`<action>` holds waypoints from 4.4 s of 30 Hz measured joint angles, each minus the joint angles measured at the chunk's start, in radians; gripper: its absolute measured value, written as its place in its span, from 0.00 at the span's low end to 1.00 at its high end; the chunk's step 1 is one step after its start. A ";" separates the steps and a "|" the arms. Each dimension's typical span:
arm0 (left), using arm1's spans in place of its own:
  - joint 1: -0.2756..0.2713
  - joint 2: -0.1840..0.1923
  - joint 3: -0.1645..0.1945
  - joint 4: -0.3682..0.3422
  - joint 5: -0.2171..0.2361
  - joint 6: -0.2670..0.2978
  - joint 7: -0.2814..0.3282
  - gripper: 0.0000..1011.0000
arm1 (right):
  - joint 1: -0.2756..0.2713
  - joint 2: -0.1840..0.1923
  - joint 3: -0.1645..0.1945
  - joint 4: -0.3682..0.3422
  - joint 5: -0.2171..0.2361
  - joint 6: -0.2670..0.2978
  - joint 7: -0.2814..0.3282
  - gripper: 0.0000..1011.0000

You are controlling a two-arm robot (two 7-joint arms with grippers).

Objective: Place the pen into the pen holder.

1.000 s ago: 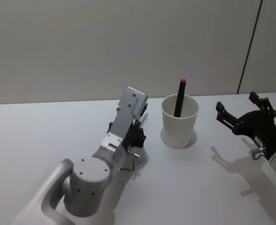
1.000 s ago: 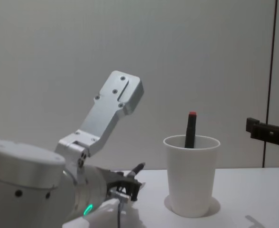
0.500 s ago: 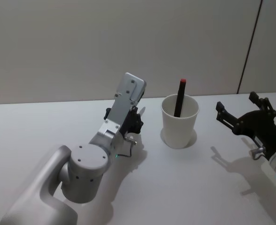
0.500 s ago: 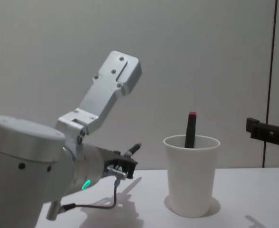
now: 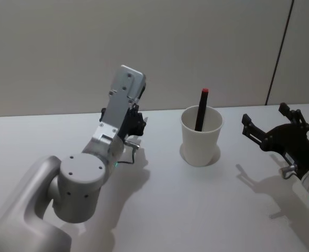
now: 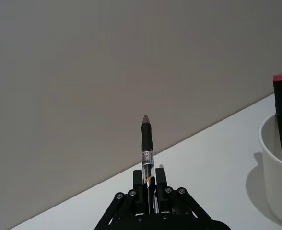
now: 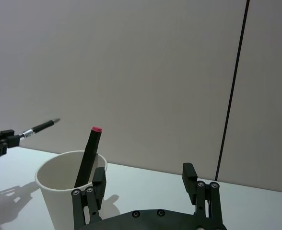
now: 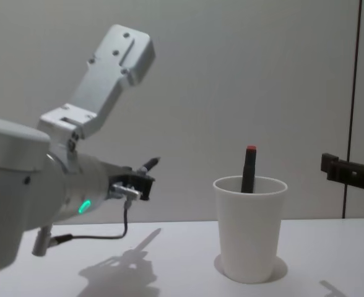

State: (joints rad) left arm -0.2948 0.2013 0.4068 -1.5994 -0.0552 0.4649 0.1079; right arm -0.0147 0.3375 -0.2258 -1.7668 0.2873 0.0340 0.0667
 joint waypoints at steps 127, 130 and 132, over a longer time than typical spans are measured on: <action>0.112 -0.115 0.077 -0.190 0.132 -0.136 0.069 0.15 | 0.123 -0.016 0.091 -0.017 0.811 0.546 0.059 0.99; 0.112 -0.115 0.077 -0.190 0.132 -0.136 0.069 0.15 | 0.131 -0.015 0.096 -0.013 0.851 0.552 0.049 0.99; 0.112 -0.115 0.077 -0.190 0.132 -0.136 0.069 0.15 | 0.138 -0.014 0.102 -0.008 0.888 0.557 0.040 0.99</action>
State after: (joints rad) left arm -0.1827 0.0861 0.4835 -1.7891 0.0766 0.3292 0.1768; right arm 0.1238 0.3240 -0.1236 -1.7749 1.1754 0.5914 0.1068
